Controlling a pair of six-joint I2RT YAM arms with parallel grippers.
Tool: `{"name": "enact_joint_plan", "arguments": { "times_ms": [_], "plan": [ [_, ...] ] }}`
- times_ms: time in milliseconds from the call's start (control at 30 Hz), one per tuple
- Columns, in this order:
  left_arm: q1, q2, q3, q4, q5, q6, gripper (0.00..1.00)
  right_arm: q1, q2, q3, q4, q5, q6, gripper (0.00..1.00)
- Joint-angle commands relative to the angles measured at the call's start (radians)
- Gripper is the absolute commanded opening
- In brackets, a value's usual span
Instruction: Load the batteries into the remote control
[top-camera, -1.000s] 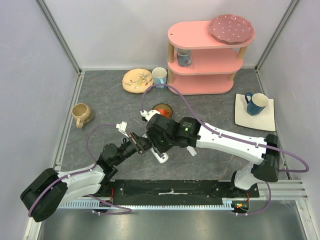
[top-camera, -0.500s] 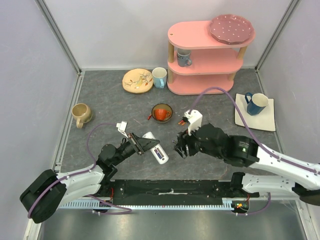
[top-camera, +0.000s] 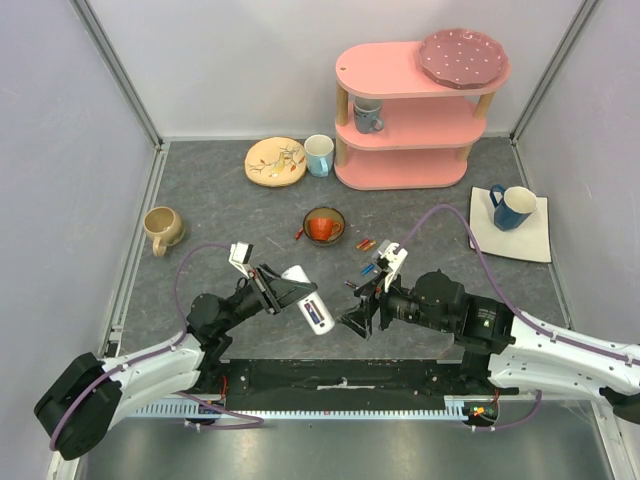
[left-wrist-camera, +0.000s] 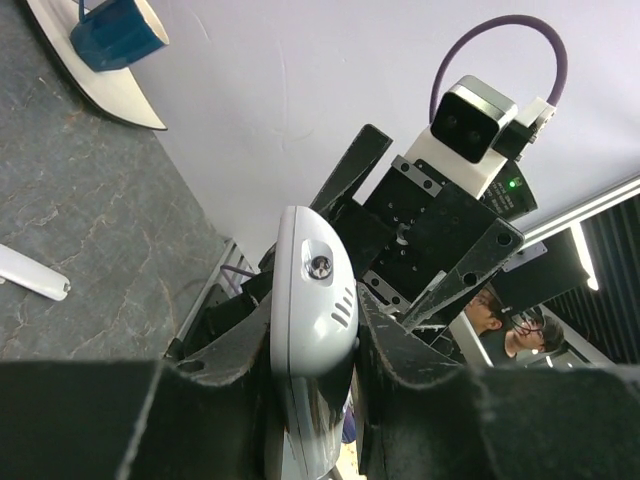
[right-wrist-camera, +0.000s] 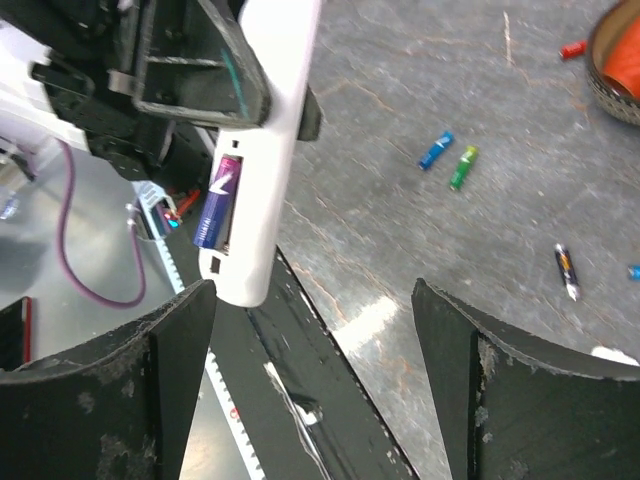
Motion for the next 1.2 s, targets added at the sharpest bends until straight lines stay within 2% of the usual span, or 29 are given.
{"name": "enact_joint_plan", "arguments": {
  "times_ms": [0, 300, 667, 1167],
  "plan": [
    [0.002, -0.027, -0.039, -0.003, 0.013, -0.036, 0.02, -0.002, -0.028, -0.044, 0.199, -0.089, 0.009, 0.88],
    [0.002, -0.023, -0.036, -0.01, 0.022, -0.041, 0.02, -0.002, 0.081, -0.035, 0.271, -0.156, -0.003, 0.95],
    [0.002, -0.021, -0.038, -0.008, 0.03, -0.044, 0.02, -0.002, 0.14, -0.02, 0.273, -0.176, -0.042, 0.88],
    [0.002, -0.029, -0.045, -0.006, 0.039, -0.044, 0.02, -0.002, 0.161, -0.014, 0.271, -0.153, -0.04, 0.87]
  ]
}}
